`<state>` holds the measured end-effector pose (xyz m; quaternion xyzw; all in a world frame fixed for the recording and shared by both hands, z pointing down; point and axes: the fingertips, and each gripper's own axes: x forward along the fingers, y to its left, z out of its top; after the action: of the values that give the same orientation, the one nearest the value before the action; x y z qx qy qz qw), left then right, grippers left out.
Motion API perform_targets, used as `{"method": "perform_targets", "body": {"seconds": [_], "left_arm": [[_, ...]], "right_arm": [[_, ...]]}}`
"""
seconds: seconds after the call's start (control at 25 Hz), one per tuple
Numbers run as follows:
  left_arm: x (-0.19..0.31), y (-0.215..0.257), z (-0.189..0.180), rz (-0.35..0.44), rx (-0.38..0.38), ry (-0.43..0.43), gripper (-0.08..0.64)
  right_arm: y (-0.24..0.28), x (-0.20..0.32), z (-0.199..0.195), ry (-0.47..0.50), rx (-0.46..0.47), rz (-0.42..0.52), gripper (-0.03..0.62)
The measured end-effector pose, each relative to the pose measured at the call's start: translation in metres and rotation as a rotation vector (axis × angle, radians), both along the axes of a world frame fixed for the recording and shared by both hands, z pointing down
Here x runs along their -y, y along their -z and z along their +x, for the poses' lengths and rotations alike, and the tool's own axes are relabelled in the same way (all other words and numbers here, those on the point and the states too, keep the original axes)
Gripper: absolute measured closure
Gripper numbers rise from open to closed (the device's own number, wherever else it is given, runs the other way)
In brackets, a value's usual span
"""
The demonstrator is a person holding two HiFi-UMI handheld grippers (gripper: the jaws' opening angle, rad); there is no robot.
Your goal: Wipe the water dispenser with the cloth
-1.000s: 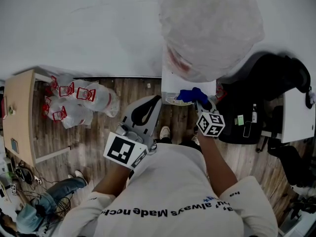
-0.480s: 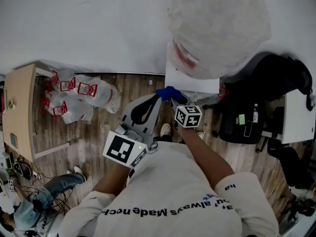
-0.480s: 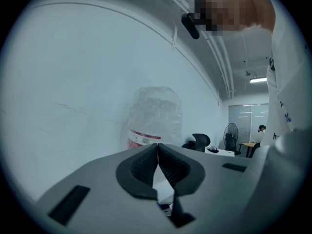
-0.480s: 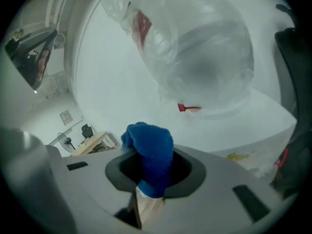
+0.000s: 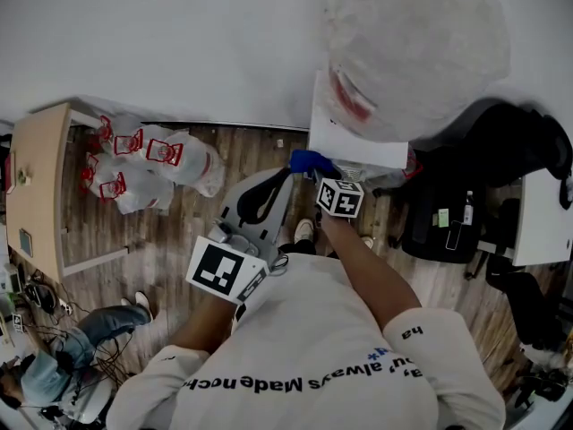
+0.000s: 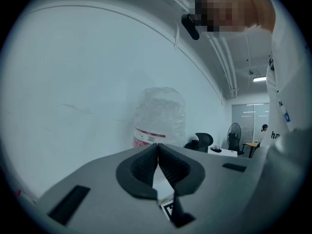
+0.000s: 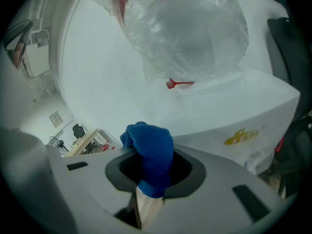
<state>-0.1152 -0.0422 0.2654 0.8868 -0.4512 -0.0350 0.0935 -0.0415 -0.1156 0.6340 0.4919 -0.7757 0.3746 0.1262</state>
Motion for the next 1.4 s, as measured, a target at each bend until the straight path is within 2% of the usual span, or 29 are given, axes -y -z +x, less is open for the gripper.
{"method": "perform_targets", "body": {"seconds": [0.68,1.4], "left_arm": [[0.003,0.009,0.008,0.019,0.007,-0.022,0.54],[0.007,0.009,0.033,0.019,0.01,-0.046,0.54]], "right_arm": [[-0.003,0.001,0.016,0.019,-0.073,0.014,0.503],[-0.016,-0.003,0.088,-0.11,-0.093,-0.032,0.502]]}}
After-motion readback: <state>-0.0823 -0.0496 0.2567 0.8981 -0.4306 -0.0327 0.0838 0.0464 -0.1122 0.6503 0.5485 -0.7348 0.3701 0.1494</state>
